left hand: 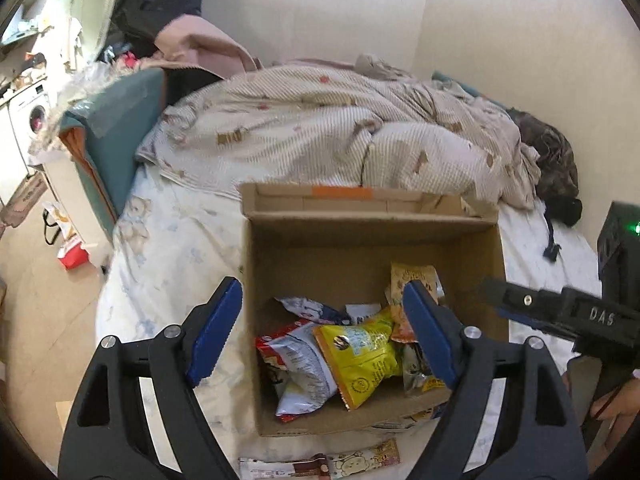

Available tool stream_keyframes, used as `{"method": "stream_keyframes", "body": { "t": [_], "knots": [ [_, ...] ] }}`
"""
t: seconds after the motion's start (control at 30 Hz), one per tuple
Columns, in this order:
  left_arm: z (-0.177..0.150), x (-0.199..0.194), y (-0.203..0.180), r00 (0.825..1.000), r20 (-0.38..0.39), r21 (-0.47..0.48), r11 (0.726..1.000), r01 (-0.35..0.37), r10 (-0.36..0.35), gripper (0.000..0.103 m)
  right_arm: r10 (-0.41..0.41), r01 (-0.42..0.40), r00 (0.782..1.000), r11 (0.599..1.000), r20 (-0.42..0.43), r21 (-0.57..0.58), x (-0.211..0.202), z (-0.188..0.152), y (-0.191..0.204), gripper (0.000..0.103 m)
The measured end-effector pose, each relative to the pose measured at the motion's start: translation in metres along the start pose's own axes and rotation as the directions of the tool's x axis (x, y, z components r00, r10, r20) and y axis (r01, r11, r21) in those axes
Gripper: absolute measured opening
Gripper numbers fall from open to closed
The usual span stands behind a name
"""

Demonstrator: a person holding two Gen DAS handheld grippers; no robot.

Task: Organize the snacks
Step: 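Withdraw both grippers from the box toward the chocolate bar and candy packet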

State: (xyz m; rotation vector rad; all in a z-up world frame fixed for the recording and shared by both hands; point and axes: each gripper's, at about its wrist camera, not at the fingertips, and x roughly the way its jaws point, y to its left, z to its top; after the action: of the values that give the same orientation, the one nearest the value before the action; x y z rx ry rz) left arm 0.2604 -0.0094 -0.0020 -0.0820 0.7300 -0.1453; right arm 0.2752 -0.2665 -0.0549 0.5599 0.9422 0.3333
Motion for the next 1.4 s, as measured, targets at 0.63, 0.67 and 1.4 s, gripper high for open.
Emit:
{"method": "stream_keyframes", "body": {
  "t": [0.63,0.67,1.4],
  "knots": [
    [-0.020,-0.039,0.041,0.998,-0.051,-0.131,0.991,-0.035,0.028,0.080,0.004,-0.003,0.999,1.000,0.041,-0.016,-0.055,-0.050,0.003,0.090],
    [-0.022,-0.042,0.041,0.998,-0.050,-0.127,0.991,-0.036,0.030,0.080,0.003,-0.002,0.999,1.000,0.039,-0.014,-0.057,-0.053,0.003,0.090],
    [-0.082,-0.051,0.051,0.967,-0.246,-0.126,0.986,-0.105,0.072,0.080,-0.043,0.043,0.998,0.999,-0.034,-0.007,-0.071,-0.099,-0.003,0.090]
  ]
}}
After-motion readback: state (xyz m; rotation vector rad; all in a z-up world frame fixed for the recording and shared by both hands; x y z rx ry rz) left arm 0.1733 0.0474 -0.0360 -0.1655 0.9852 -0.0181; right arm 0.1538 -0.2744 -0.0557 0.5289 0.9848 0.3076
